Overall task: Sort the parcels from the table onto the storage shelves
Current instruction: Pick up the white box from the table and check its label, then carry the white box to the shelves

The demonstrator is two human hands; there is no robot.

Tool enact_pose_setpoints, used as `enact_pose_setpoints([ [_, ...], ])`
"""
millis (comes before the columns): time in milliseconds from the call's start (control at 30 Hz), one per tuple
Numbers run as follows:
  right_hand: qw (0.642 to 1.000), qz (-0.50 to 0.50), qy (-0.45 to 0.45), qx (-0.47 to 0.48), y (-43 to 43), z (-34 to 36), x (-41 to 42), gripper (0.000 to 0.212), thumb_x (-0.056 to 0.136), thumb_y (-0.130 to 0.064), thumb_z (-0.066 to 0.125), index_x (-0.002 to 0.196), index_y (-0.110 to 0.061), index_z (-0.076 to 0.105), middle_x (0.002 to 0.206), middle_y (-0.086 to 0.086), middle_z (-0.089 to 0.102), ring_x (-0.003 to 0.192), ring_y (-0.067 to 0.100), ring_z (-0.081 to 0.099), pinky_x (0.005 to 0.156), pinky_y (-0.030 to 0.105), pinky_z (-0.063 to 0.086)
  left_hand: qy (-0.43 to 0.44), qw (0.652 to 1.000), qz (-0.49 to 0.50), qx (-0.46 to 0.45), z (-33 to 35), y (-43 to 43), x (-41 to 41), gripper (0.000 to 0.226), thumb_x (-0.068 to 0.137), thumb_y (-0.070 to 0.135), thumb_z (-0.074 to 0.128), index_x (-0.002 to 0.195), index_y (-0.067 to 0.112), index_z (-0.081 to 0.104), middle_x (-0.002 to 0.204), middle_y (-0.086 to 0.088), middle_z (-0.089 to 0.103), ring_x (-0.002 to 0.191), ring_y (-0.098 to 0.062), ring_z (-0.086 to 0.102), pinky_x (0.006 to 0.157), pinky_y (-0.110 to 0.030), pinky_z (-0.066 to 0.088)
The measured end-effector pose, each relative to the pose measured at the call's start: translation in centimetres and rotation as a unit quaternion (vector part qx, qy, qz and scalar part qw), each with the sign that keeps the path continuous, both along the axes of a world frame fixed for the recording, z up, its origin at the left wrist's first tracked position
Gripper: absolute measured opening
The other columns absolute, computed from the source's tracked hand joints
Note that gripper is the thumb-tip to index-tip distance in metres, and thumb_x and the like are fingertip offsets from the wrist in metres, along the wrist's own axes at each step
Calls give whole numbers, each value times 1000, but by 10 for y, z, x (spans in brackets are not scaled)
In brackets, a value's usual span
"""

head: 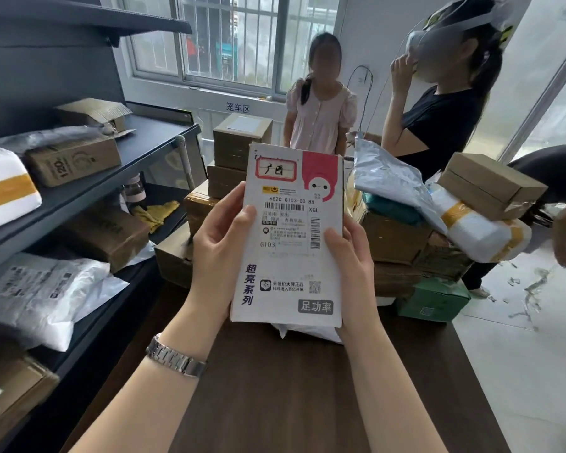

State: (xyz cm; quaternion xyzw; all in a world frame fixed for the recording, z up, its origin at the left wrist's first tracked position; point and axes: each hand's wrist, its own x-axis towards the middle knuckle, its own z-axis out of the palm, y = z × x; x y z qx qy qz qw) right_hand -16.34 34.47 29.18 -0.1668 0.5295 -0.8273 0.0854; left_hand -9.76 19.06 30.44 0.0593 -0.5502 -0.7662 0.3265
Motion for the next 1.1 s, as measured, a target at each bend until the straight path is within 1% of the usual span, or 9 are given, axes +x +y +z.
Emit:
enact_pose_setpoints([
  [100,999,44,24,17,-8,13,7,35,88,-27,64,123,-32,61,122,10,73,105,32,74,81,43,63,4,999,51,-10,10,-2,17,30,100,16,61,120,37,67,104,12,82,91,-12,79,64,-22,61],
  [200,993,108,53,20,-17,28,15,32,88,-29,63,120,-35,63,124,13,71,105,35,74,81,47,64,12,993,121,-10,24,0,44,28,98,17,63,115,39,69,101,11,82,87,-11,79,64,-22,60],
  [267,985,155,72,11,-22,37,25,34,87,-30,63,120,-34,63,123,12,73,103,34,74,78,45,65,20,985,170,-11,32,6,68,28,98,19,65,114,41,70,103,10,82,89,-11,79,67,-24,61],
  [367,967,241,82,-16,-31,49,46,31,86,-25,65,115,-33,67,113,9,78,92,27,78,67,33,63,35,966,255,-13,44,20,110,25,95,25,69,112,41,72,112,6,81,97,-15,78,76,-31,63],
  [567,914,395,88,-31,-34,62,120,31,87,-26,65,118,-33,66,108,7,80,92,26,79,67,33,62,38,913,405,-26,57,67,212,25,91,31,69,112,44,72,116,4,79,103,-17,77,80,-32,64],
  [700,872,482,83,-21,-26,70,184,29,96,-19,62,124,-27,63,114,7,78,97,28,77,70,35,63,34,864,502,-28,63,107,283,29,99,22,64,126,30,69,119,-2,79,105,-19,76,83,-34,64],
  [867,826,558,85,-11,-4,83,272,27,97,-16,60,122,-25,62,118,11,75,95,27,77,71,37,65,33,806,588,-57,75,168,372,24,100,20,61,111,38,72,107,7,82,95,-11,78,67,-20,60],
  [967,787,608,98,-22,15,88,326,25,97,-15,60,118,-27,64,110,7,78,92,24,78,69,35,65,36,768,636,-62,80,207,422,28,100,20,61,104,43,76,108,8,82,96,-11,78,67,-20,60],
  [1100,742,662,101,-27,50,87,398,29,91,-23,64,119,-28,63,108,4,79,88,21,79,64,30,62,30,723,688,-59,79,260,490,25,100,20,60,110,39,73,108,8,82,100,-14,77,70,-21,60],
])
